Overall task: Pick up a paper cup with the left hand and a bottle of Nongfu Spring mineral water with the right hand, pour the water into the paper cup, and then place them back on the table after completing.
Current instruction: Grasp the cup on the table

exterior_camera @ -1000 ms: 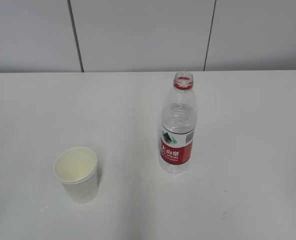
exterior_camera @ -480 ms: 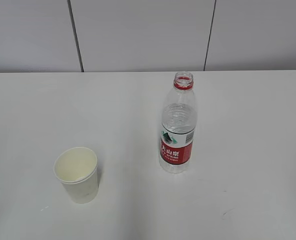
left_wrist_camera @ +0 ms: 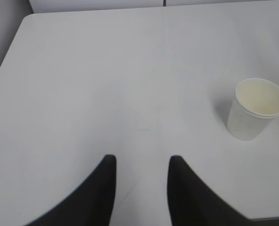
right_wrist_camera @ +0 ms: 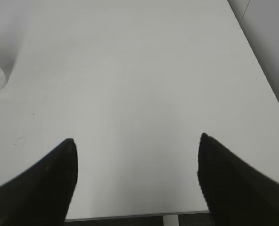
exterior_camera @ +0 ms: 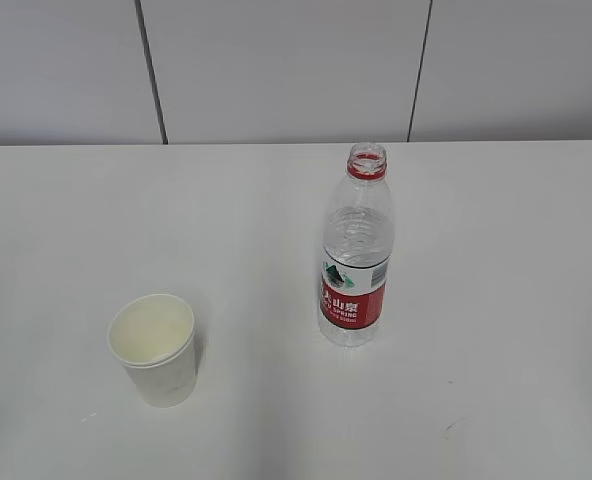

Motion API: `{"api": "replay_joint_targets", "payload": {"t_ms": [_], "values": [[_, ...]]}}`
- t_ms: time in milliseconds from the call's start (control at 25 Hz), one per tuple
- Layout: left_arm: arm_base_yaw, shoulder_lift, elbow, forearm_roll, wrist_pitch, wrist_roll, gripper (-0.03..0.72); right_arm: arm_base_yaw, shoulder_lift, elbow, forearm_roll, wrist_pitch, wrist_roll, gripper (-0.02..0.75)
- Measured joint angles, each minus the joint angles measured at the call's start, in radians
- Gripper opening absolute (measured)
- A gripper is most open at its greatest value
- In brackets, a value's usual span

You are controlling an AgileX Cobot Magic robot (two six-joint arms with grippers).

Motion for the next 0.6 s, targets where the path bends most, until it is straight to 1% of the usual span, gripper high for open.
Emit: {"api": "replay_joint_targets", "payload": {"t_ms": [360, 440, 480, 520, 600], "values": [[-0.002, 0.0, 0.0, 0.0, 0.0, 0.0, 0.239, 0.0, 0.0, 0.0, 0.0, 0.0, 0.0, 0.587], [-0.002, 0.0, 0.0, 0.0, 0.0, 0.0, 0.256, 0.0, 0.0, 0.0, 0.0, 0.0, 0.0, 0.587], [-0.002, 0.0, 0.0, 0.0, 0.0, 0.0, 0.284, 0.0, 0.0, 0.0, 0.0, -0.002, -0.016, 0.587], [-0.002, 0.0, -0.001, 0.0, -0.001, 0.0, 0.33, 0.0, 0.0, -0.002, 0.0, -0.004, -0.036, 0.587], [-0.002, 0.0, -0.006, 0.0, -0.009, 0.0, 0.44, 0.0, 0.0, -0.011, 0.0, -0.028, -0.092, 0.587]]}}
